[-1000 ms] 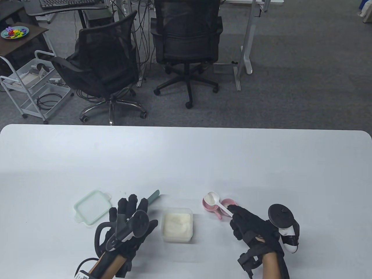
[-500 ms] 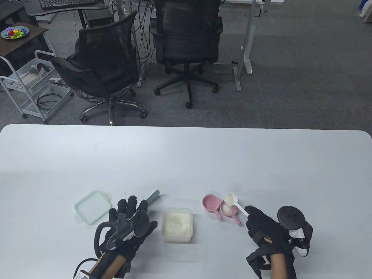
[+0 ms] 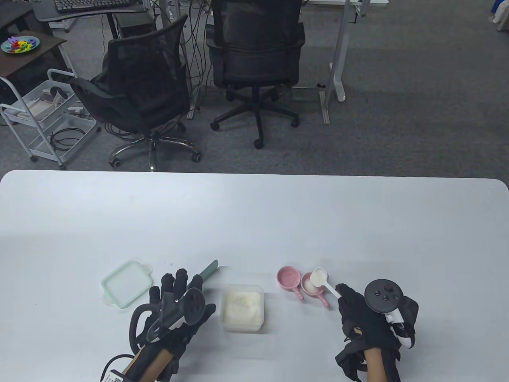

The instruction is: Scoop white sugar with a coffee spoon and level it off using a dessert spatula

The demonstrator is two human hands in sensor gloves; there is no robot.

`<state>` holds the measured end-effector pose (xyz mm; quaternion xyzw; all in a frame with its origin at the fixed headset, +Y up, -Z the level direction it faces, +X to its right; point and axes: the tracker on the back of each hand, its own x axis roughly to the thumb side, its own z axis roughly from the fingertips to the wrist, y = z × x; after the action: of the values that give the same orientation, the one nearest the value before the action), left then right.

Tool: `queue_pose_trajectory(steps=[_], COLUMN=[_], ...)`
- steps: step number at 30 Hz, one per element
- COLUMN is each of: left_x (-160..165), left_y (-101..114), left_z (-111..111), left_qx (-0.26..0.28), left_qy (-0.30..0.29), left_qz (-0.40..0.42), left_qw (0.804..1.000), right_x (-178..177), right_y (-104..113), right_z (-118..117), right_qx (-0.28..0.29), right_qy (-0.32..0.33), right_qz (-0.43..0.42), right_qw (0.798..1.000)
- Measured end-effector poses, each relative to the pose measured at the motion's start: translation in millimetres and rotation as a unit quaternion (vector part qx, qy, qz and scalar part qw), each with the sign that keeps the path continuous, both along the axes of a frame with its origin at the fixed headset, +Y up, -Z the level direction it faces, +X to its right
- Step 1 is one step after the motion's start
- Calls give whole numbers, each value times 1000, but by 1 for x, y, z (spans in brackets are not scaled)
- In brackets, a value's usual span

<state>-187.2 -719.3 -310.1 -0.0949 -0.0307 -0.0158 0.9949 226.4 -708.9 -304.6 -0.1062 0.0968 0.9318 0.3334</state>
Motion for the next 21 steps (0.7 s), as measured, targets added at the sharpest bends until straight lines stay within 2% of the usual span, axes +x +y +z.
queue_pose_trajectory(steps=[13,21], left_x=[1,1], left_y=[-1,-1], left_z=[0,0], left_qx=[-11,-20], left_qy=[2,2], left_qz=[-4,-6], left_qw=[1000,1000], right_x=[-29,-57], right_y=[14,21], right_z=[3,6], right_qx=[-2,11], right_qy=[28,45], right_qz=[155,279], right_qw=[988,959])
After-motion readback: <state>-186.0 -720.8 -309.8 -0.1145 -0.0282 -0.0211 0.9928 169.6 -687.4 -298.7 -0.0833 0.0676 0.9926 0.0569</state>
